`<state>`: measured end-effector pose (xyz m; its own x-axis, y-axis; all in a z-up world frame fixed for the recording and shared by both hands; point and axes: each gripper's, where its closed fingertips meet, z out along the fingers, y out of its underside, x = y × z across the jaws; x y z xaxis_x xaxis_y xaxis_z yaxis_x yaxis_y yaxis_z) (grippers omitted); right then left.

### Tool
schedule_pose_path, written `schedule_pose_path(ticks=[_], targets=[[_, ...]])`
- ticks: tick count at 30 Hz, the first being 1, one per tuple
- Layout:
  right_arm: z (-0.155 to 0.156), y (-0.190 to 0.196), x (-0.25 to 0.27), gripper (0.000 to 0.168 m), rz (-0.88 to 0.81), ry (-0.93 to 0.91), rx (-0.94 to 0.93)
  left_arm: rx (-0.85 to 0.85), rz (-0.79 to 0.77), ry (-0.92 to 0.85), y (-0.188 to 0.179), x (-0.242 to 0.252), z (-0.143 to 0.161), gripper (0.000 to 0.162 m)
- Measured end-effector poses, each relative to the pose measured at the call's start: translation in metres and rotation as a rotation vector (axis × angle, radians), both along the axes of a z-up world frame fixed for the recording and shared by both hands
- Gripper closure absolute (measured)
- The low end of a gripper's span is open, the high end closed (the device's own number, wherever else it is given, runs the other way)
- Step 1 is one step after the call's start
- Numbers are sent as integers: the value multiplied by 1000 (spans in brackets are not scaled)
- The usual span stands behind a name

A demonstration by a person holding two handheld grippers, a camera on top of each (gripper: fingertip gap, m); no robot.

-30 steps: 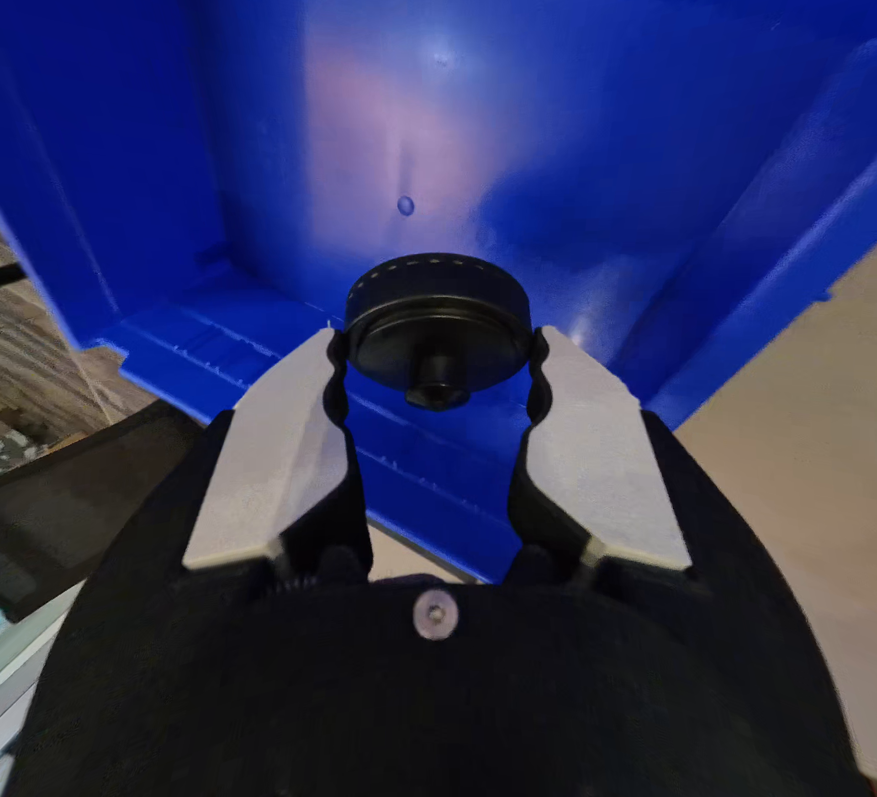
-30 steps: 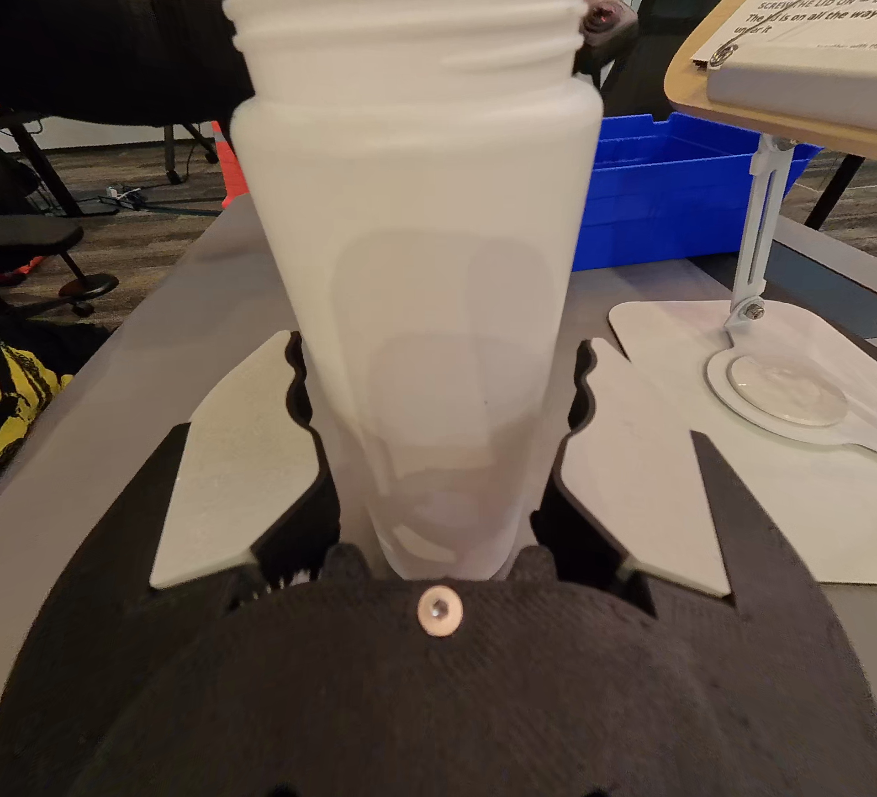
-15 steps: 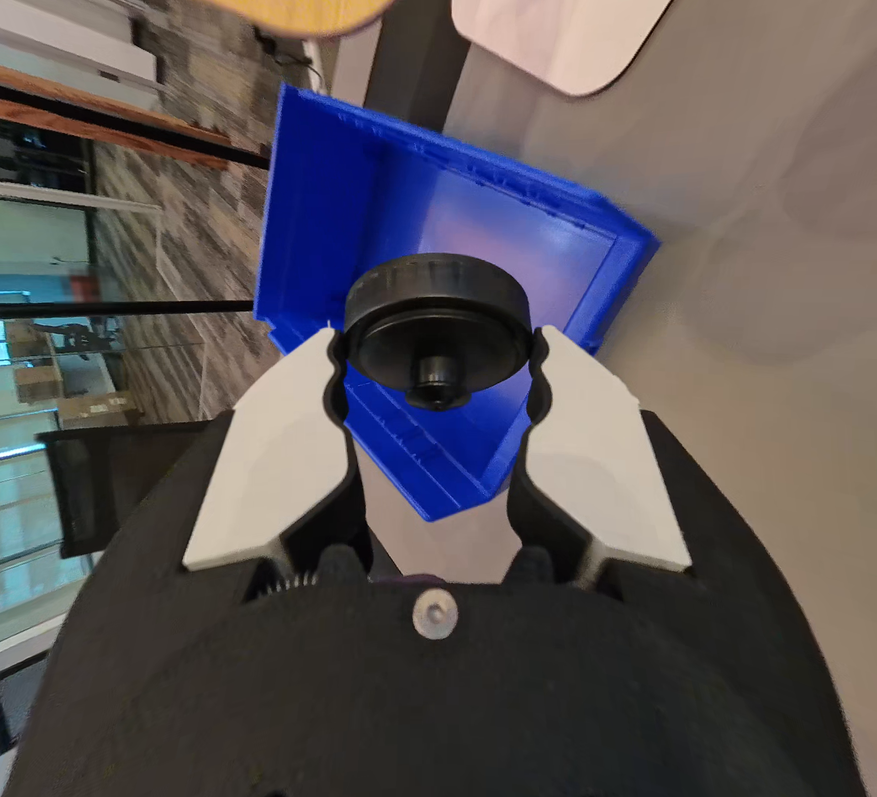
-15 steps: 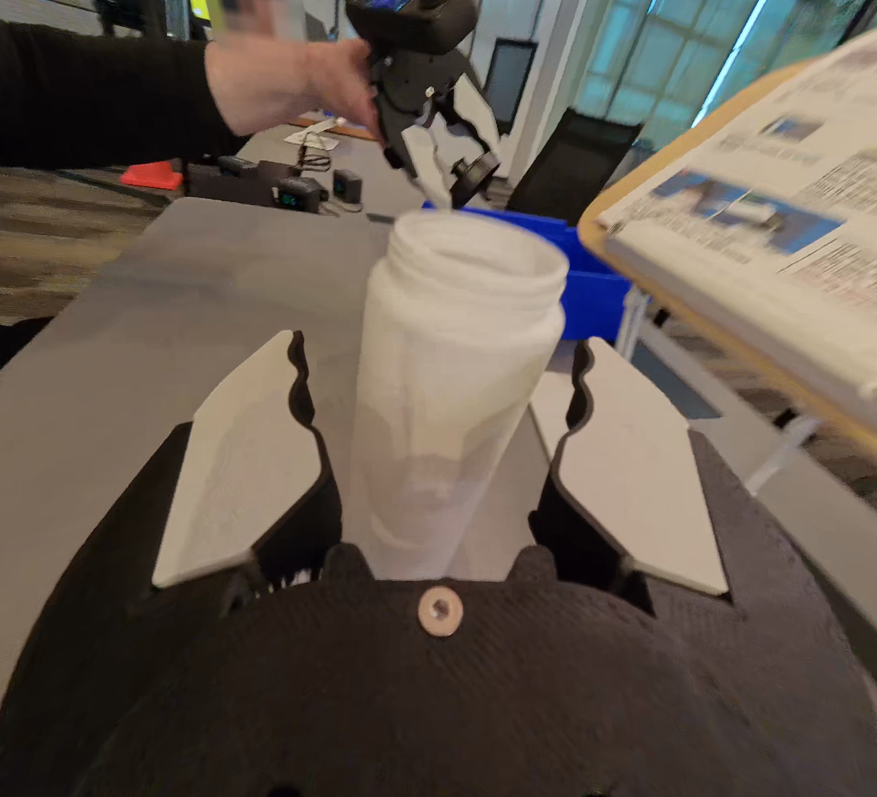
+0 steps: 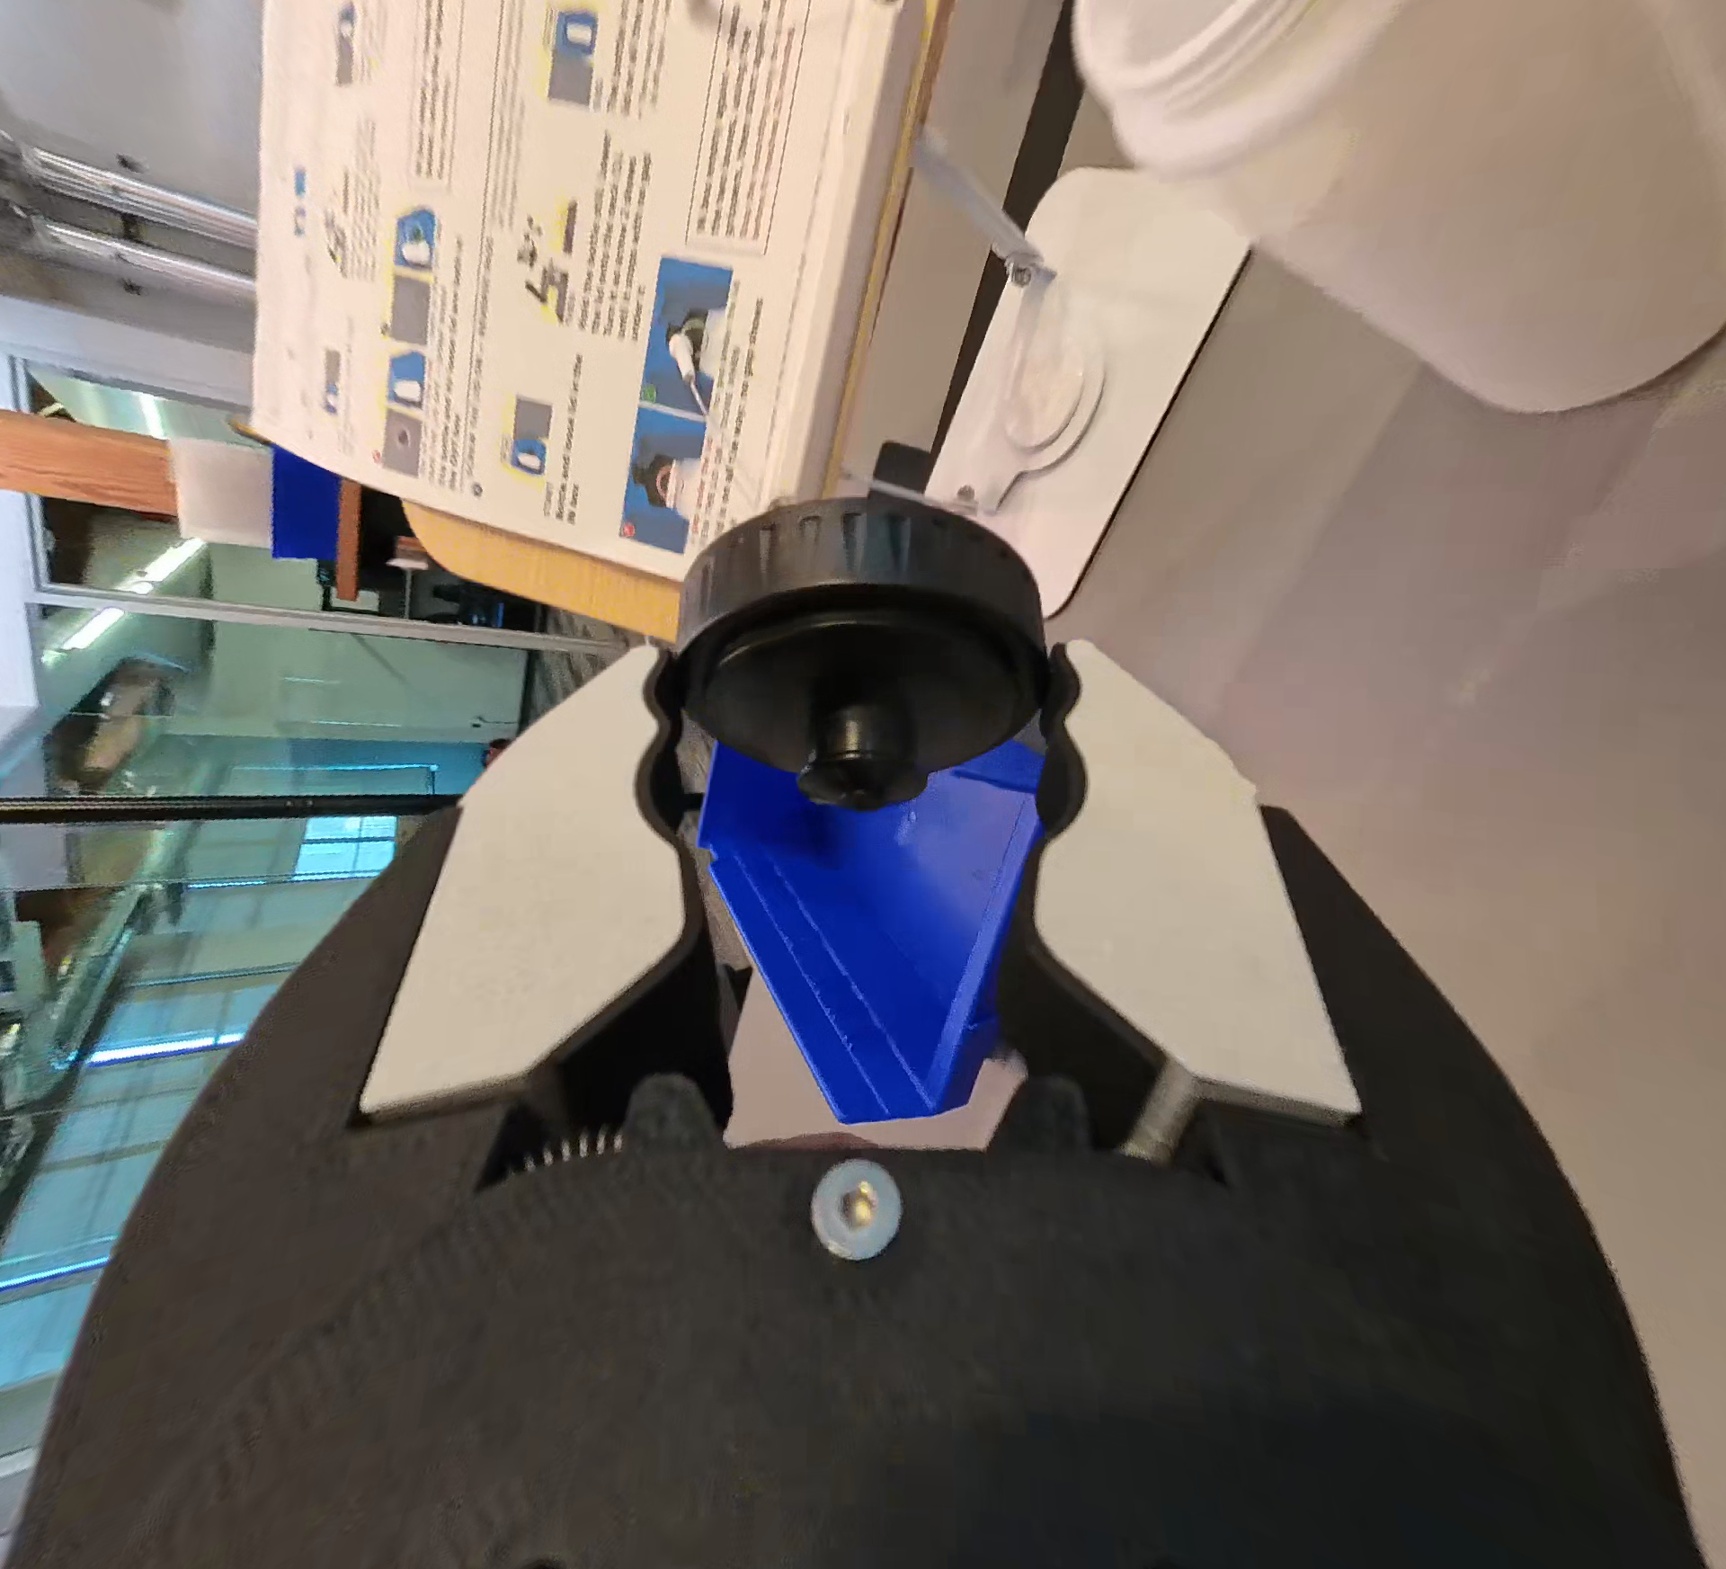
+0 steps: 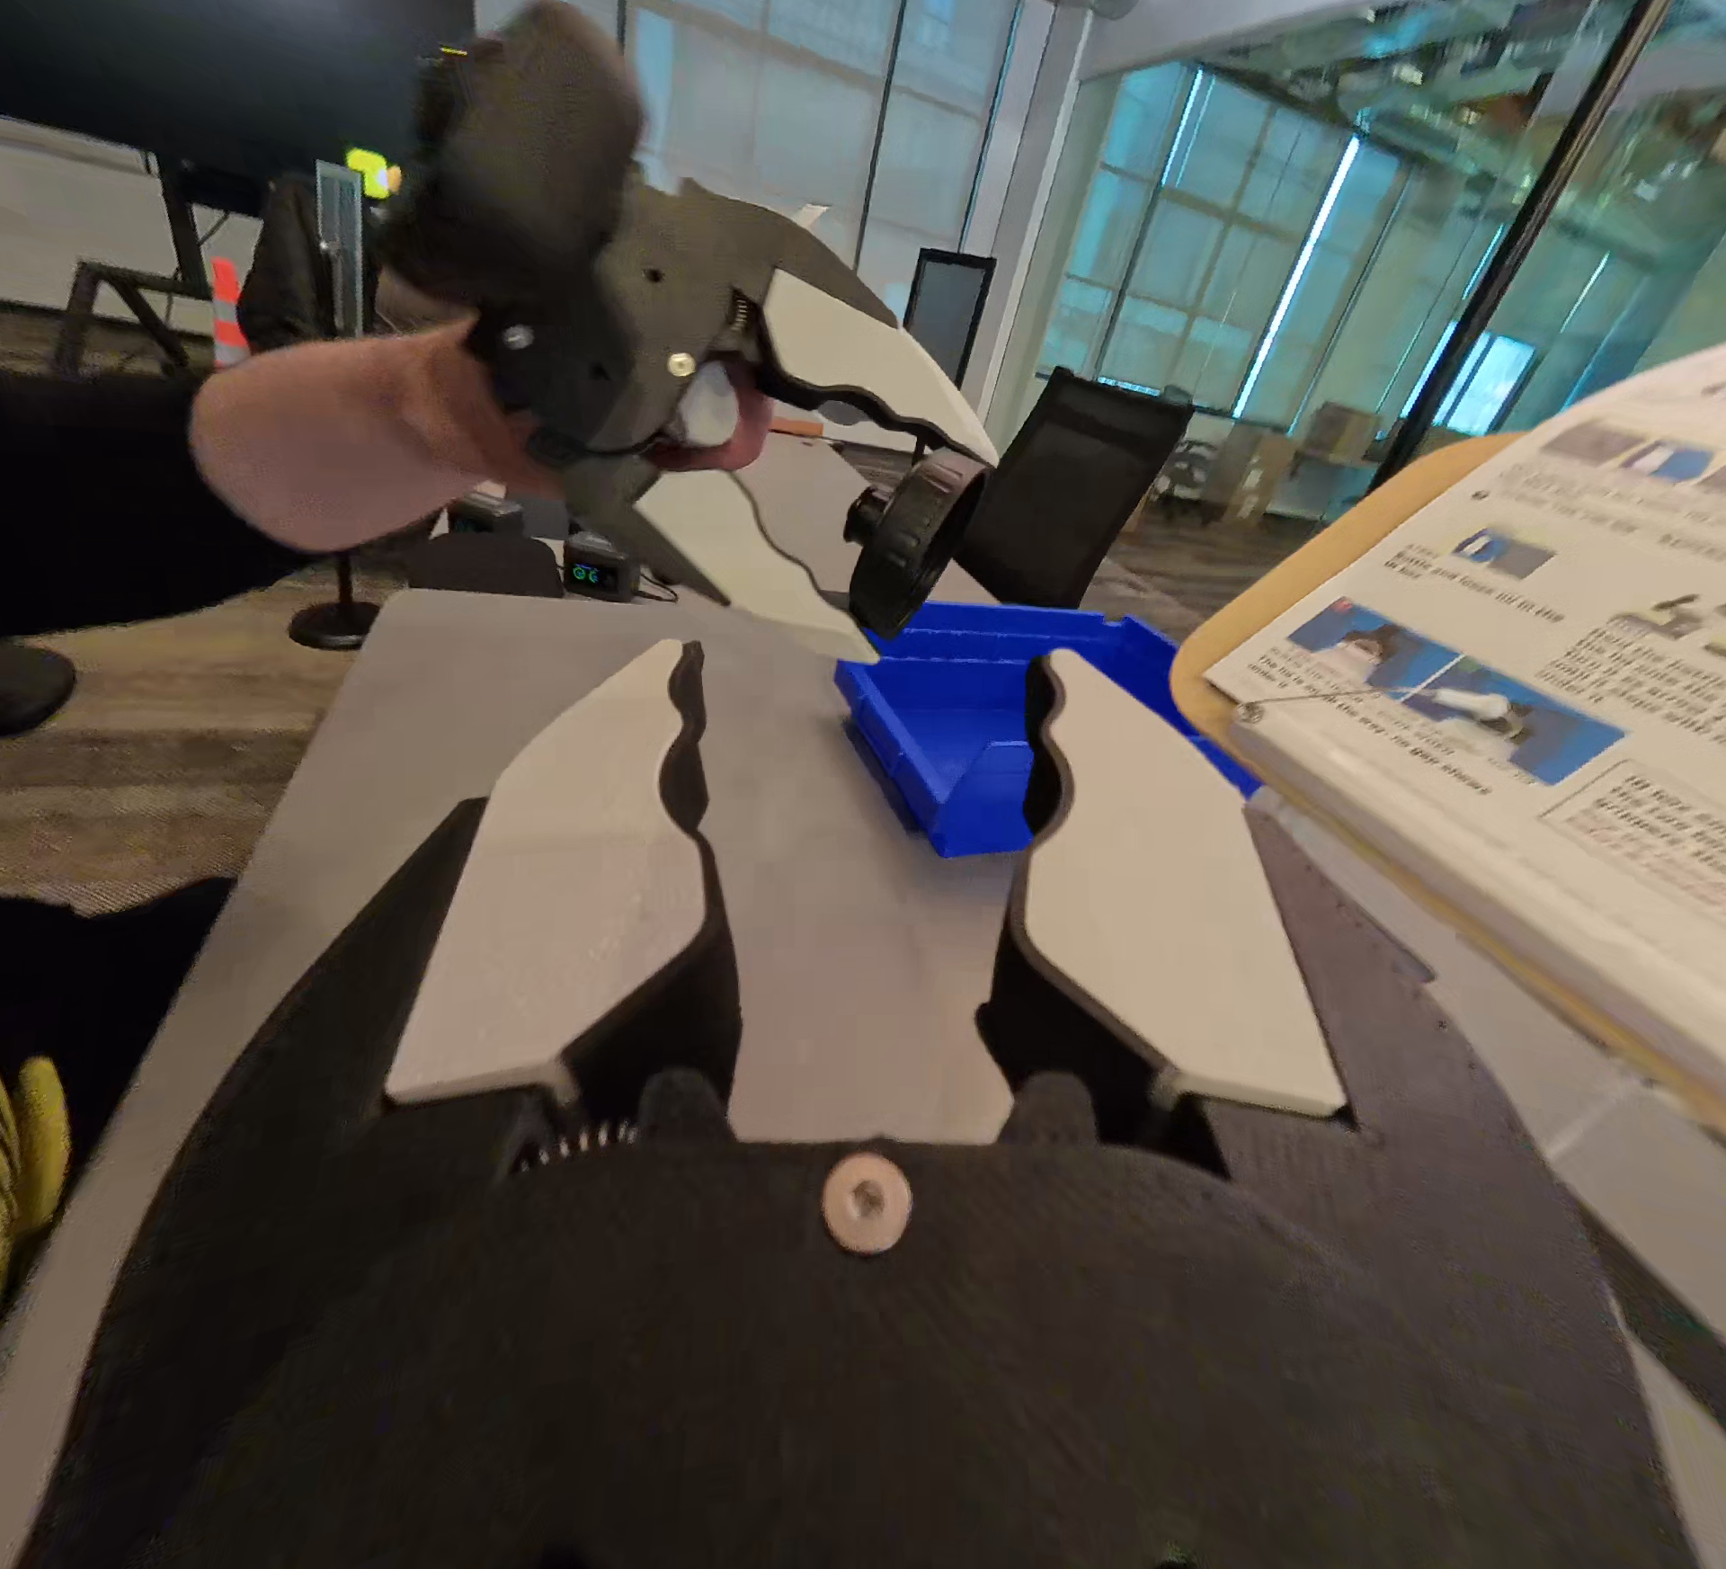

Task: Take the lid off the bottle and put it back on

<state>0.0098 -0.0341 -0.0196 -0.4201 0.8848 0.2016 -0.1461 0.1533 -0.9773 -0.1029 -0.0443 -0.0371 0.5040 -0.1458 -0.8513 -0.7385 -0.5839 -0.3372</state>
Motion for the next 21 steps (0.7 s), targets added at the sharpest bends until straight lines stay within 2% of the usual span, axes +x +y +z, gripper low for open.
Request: schedule_pose_path(ticks=[8, 9, 12, 16, 21], targets=[[-19, -23, -36, 103, -3, -155, -71, 25, -50, -4, 2, 55, -15, 88], [-22, -26, -38, 107, 10, -169, -69, 17, -57, 3, 2, 60, -17, 88], [-25, -40, -37, 139, 78, -182, -52, 26, -53, 16, 1, 64, -17, 88], [-24, -45, -35, 145, 122, -203, -81, 42, -59, 14, -3, 62, -14, 88], [-4, -44, -22, 146, 332, -195, -324, 140, -157, -35, -6, 73, 4, 87]])
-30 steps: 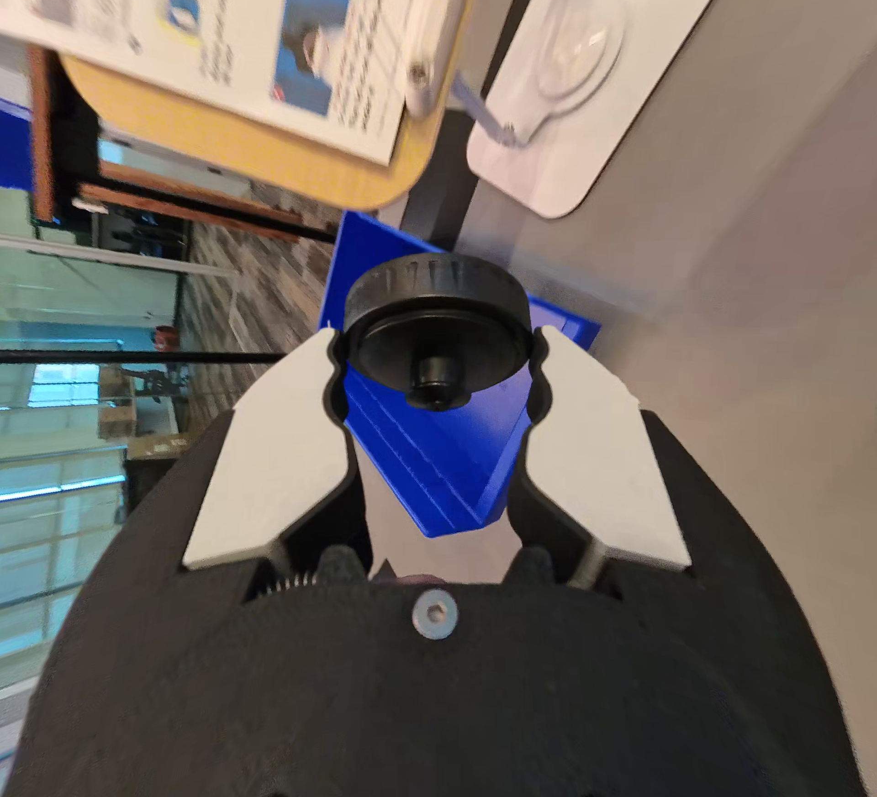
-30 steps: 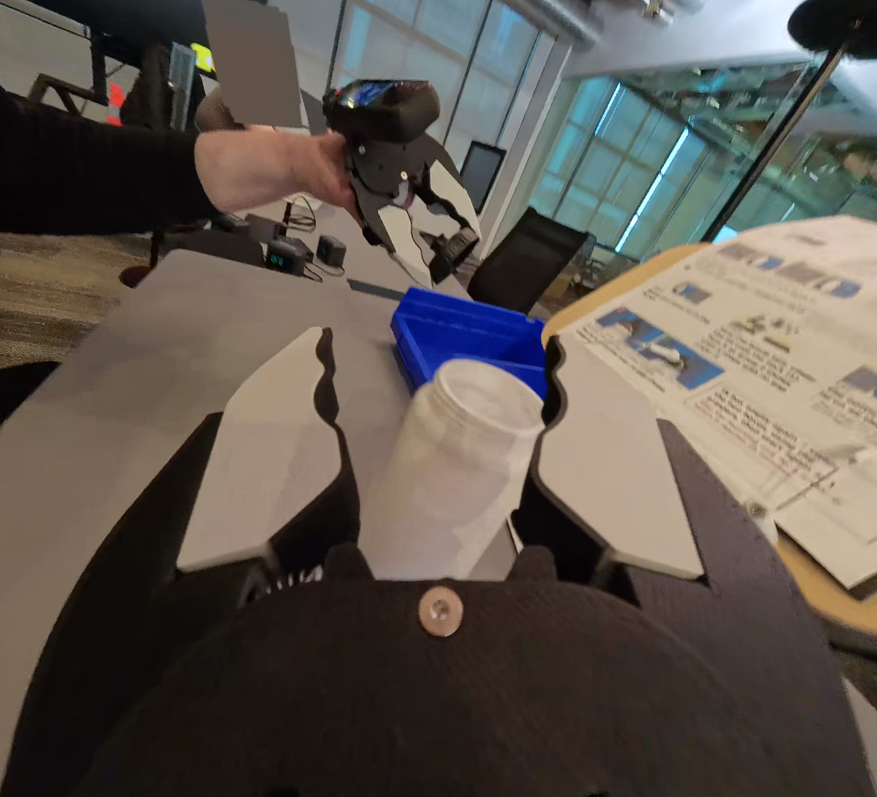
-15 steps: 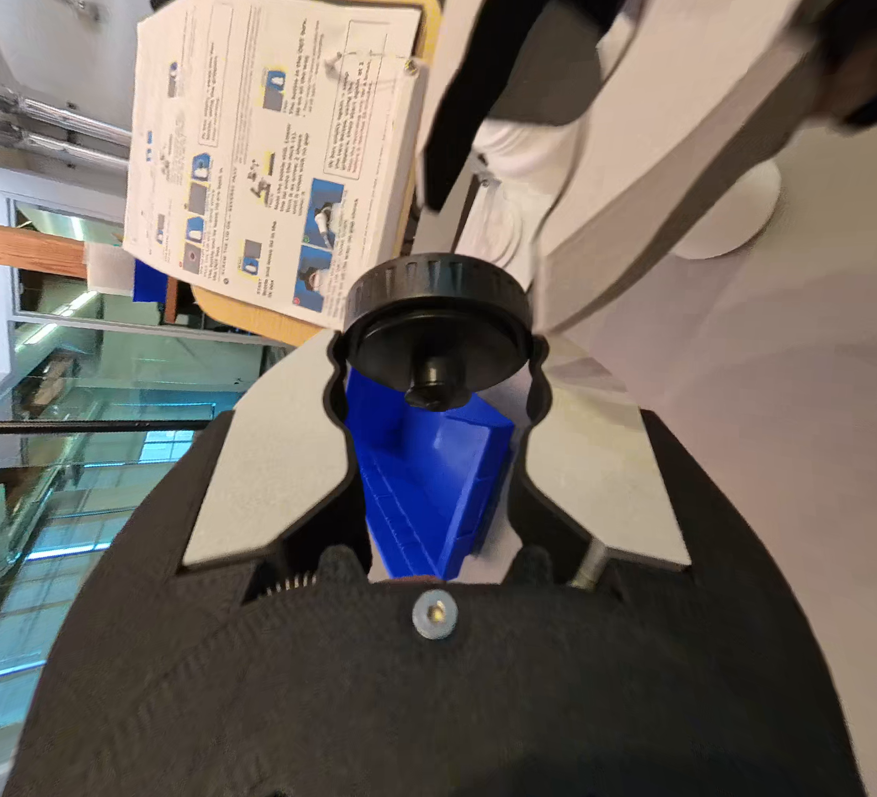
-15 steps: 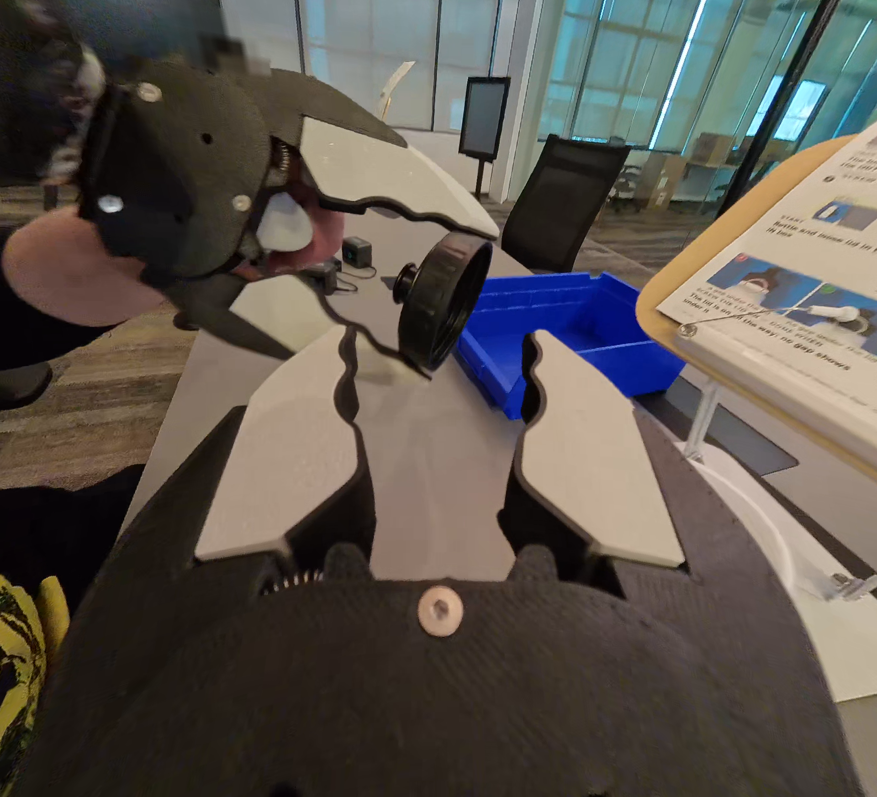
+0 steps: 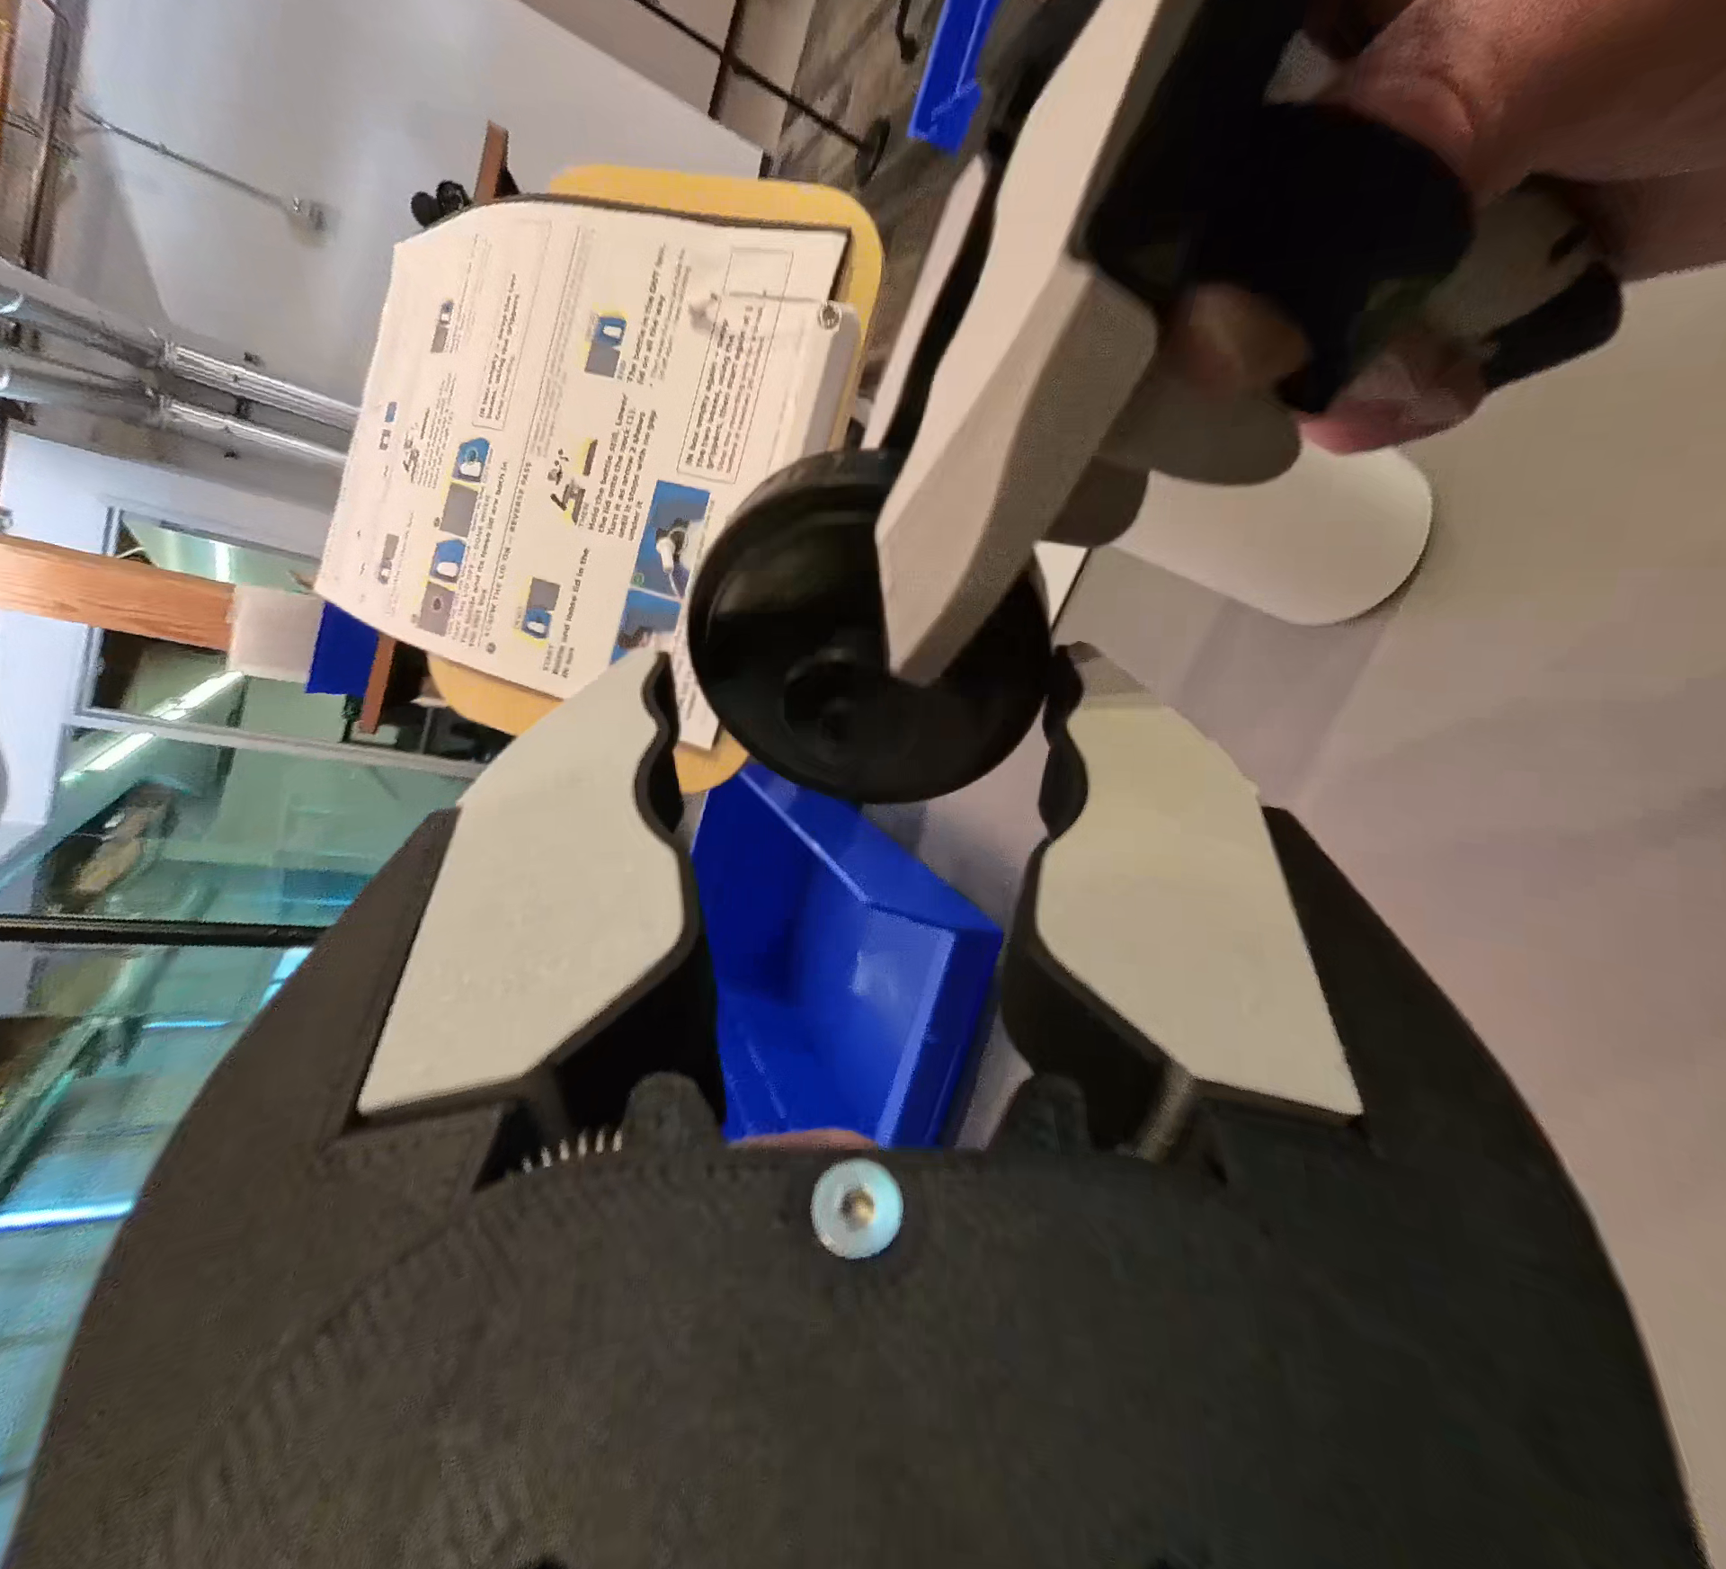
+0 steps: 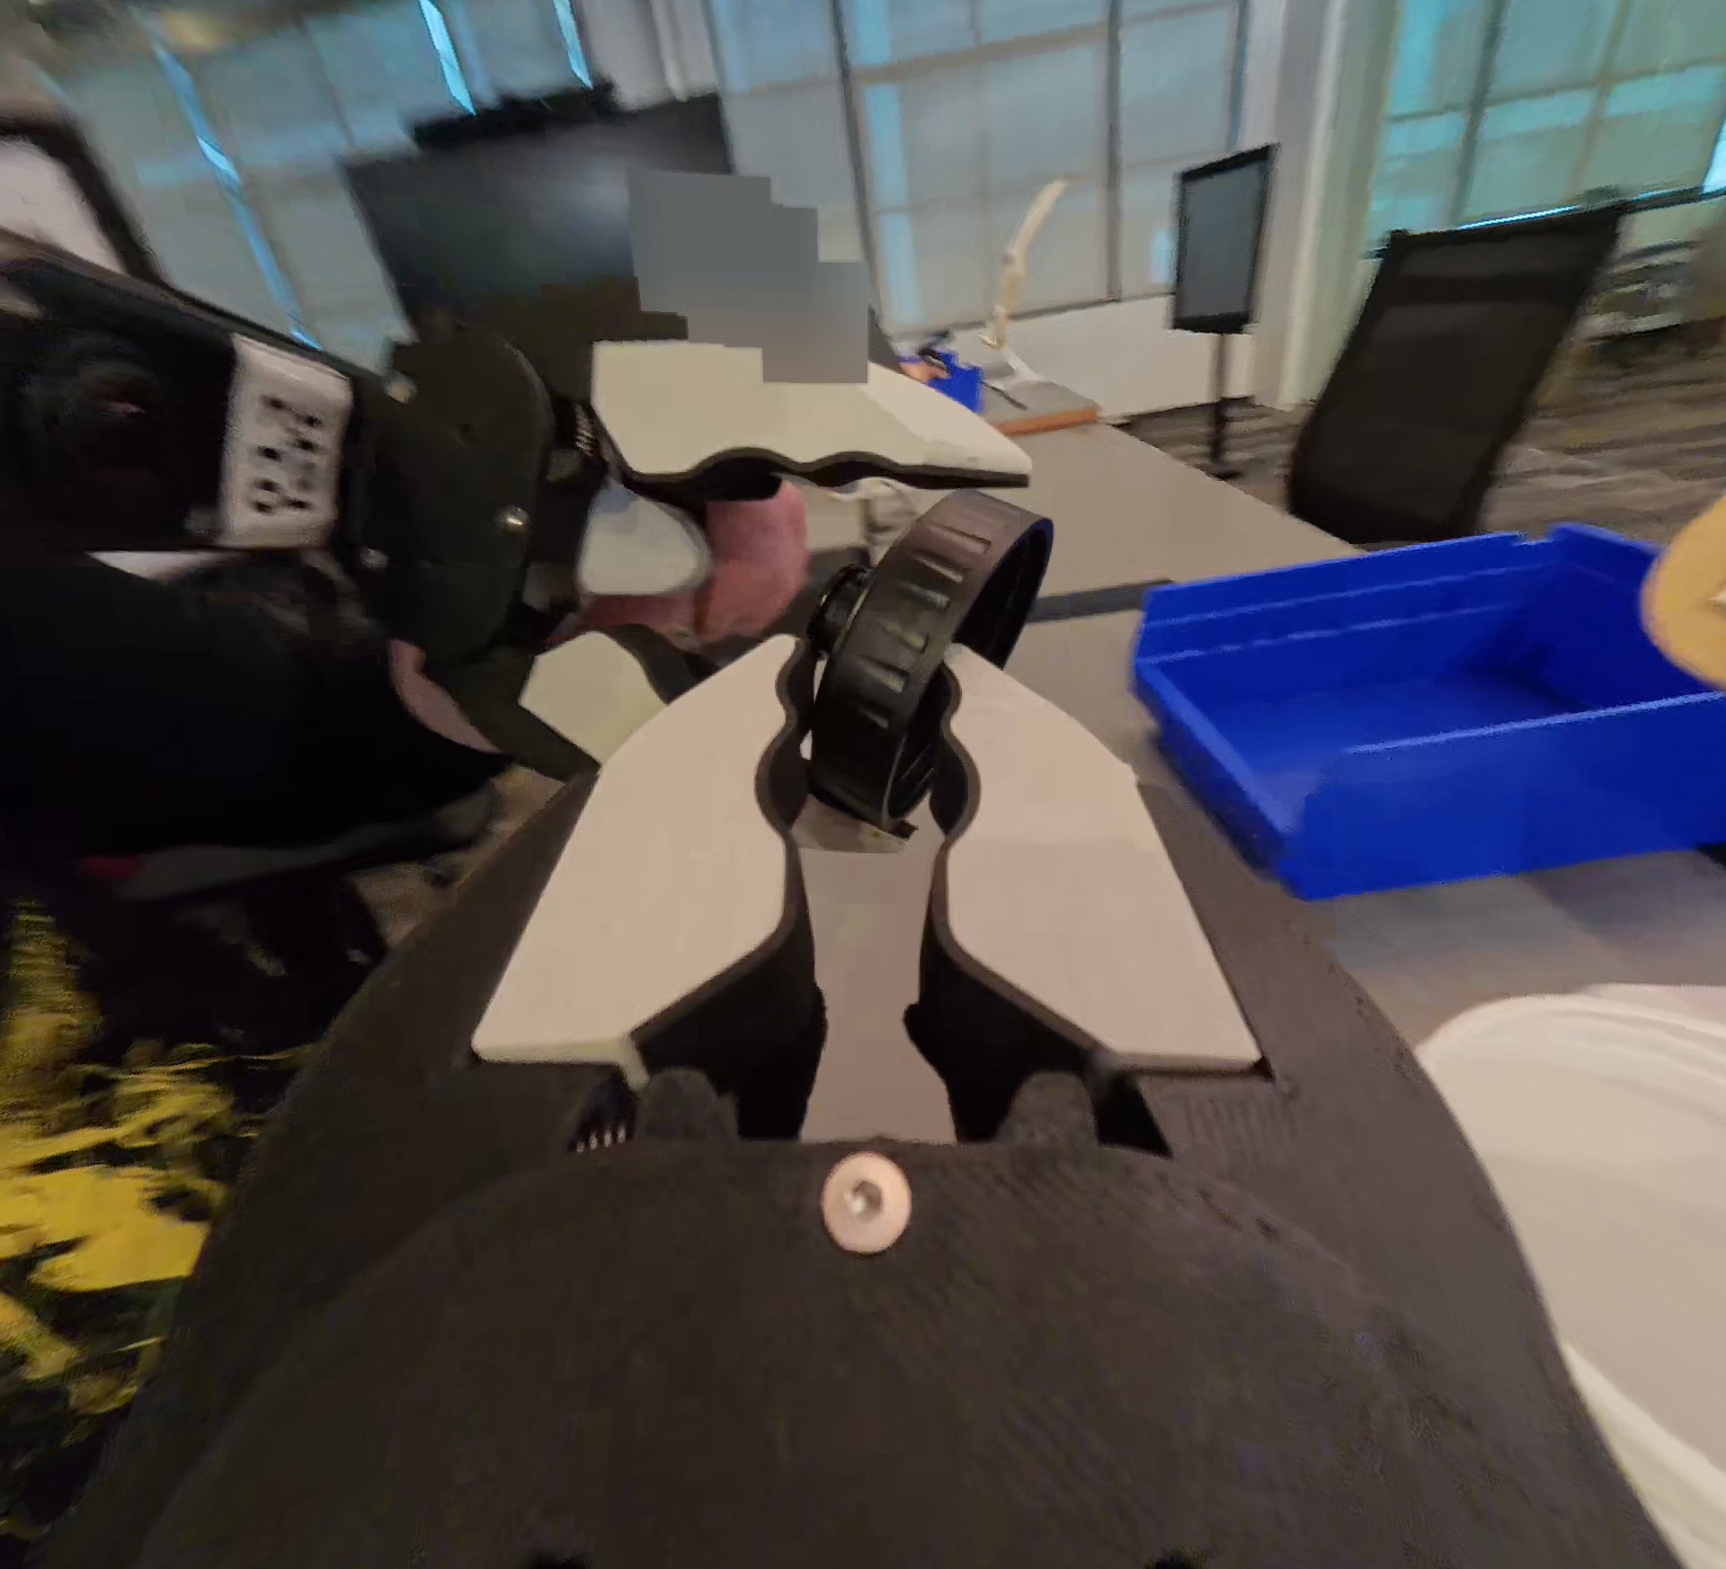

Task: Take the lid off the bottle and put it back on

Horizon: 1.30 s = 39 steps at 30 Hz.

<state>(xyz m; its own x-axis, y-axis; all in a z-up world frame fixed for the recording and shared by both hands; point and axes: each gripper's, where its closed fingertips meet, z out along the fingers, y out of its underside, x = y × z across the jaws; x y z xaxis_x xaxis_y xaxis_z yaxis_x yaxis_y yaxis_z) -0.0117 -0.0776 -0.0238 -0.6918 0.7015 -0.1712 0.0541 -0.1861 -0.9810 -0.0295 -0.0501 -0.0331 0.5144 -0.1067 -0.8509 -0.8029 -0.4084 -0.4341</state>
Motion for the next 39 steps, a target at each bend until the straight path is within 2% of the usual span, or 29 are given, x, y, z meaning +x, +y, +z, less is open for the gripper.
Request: schedule_pose_path(ticks=[5, 12, 16, 21, 32, 39], targets=[[17, 8, 20, 146, 278, -19, -326, 29, -100, -160, 2, 4, -3, 76], [23, -2, 46, 146, 562, -27, -474, 54, -281, -289, 10, 35, -1, 72], [26, -7, 53, 145, 613, -22, -490, 114, -386, -348, 7, 55, 13, 75], [32, -11, 61, 145, 687, -15, -528, 146, -434, -352, 4, 63, 23, 83], [37, -11, 70, 145, 780, -18, -587, 159, -471, -304, -1, 73, 29, 84], [36, -9, 68, 145, 773, -3, -593, 147, -471, -306, -1, 74, 28, 84]])
